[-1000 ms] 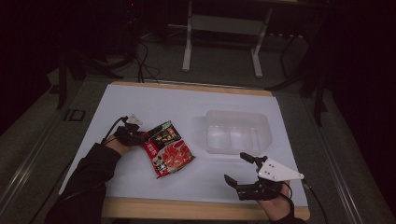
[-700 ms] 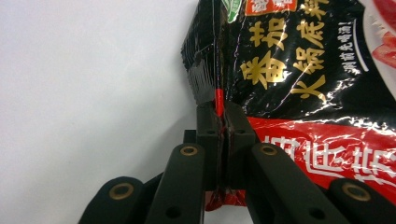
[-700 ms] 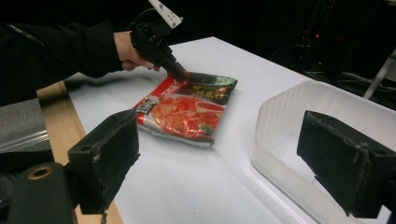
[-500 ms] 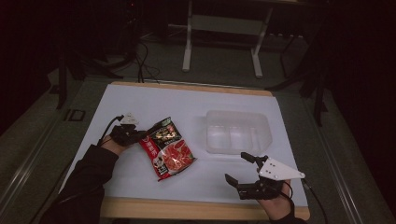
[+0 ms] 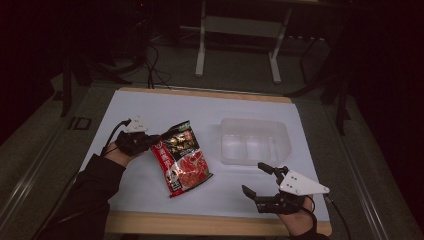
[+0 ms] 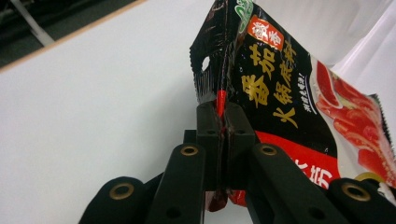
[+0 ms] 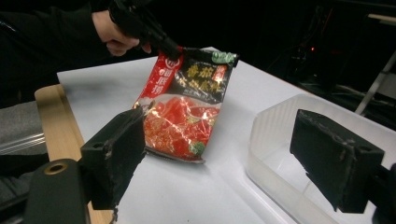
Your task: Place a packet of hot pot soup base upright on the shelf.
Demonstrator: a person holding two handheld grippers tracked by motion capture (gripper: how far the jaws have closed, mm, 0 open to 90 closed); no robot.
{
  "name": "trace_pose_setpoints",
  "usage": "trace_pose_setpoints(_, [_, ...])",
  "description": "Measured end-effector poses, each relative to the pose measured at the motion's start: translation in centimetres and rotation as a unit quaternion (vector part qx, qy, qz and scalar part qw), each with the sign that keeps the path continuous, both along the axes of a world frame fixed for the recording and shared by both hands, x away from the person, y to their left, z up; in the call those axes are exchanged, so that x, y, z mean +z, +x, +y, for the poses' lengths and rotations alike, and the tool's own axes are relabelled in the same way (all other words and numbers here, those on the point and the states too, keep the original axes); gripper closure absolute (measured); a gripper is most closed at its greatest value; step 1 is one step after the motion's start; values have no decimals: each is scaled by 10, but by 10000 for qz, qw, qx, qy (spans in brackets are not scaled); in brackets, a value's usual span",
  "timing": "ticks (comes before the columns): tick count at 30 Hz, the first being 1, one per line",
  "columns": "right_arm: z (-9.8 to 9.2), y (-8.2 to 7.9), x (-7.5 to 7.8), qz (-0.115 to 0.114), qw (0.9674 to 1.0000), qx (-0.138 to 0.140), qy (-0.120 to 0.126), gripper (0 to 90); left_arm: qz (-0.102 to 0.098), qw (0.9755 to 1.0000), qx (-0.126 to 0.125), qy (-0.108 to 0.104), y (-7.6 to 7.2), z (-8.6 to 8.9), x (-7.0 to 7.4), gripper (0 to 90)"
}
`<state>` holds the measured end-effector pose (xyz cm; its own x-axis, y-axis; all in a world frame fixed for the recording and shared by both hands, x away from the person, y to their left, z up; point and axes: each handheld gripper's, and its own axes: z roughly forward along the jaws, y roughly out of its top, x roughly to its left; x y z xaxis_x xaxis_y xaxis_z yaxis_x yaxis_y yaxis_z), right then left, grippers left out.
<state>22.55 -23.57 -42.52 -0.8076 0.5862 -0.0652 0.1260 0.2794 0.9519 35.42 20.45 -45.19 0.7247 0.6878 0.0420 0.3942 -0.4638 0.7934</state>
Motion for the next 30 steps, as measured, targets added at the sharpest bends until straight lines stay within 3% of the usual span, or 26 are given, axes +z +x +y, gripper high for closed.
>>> trace_pose_setpoints(5, [-1, 2, 0, 163, 9998, -72, 38, 185, -127, 9999, -72, -17, -7, -4, 8, 880])
trace_pose_setpoints(15, [-2, 1, 1, 18, 10000, -74, -29, 222, -532, 9981, -208, -218, -28, -16, 28, 881])
trace_pose_setpoints(21, [-5, 0, 4, -46, 10000, -82, 9, 268, -1005, 9943, -214, -285, -40, -22, 45, 882])
trace_pose_setpoints(27, [-9, 1, 8, -6, 9999, -149, 40, 305, -1206, 9913, -312, -436, -48, -18, 65, 881])
trace_pose_setpoints(30, [-10, 3, 14, 30, 9997, -238, 59, 290, -1252, 9893, -376, -641, -52, -14, 73, 880])
